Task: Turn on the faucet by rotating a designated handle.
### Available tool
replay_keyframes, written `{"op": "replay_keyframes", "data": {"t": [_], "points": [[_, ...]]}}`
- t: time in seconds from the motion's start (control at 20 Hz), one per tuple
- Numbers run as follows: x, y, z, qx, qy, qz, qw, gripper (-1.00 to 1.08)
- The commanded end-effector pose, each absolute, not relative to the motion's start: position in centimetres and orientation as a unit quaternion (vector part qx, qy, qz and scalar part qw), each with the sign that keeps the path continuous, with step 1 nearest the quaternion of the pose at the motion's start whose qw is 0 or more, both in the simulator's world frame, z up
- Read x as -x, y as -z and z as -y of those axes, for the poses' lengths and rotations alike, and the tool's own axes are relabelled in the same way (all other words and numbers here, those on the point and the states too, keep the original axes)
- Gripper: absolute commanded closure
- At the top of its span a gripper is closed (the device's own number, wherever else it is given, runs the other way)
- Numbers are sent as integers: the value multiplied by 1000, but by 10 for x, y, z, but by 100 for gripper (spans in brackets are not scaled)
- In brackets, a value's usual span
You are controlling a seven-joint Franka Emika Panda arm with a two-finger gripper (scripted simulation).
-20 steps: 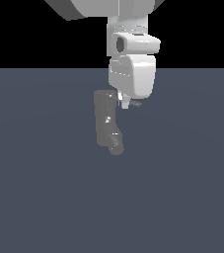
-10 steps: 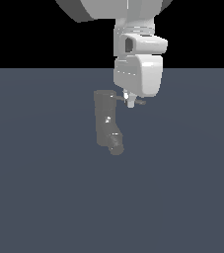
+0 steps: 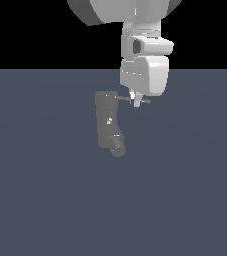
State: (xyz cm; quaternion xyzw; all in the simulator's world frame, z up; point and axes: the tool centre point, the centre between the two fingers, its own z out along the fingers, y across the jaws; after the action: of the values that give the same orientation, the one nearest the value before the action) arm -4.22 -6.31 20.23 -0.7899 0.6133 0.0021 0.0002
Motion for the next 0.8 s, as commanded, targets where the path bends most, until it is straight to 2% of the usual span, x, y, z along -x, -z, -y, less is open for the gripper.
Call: {"op": "replay_keyframes", "data": {"t": [0.0,0.75], "points": [[35,-202,67,790,0,-614,1,108],[5,-202,89,787,0,-617,1,108]]}}
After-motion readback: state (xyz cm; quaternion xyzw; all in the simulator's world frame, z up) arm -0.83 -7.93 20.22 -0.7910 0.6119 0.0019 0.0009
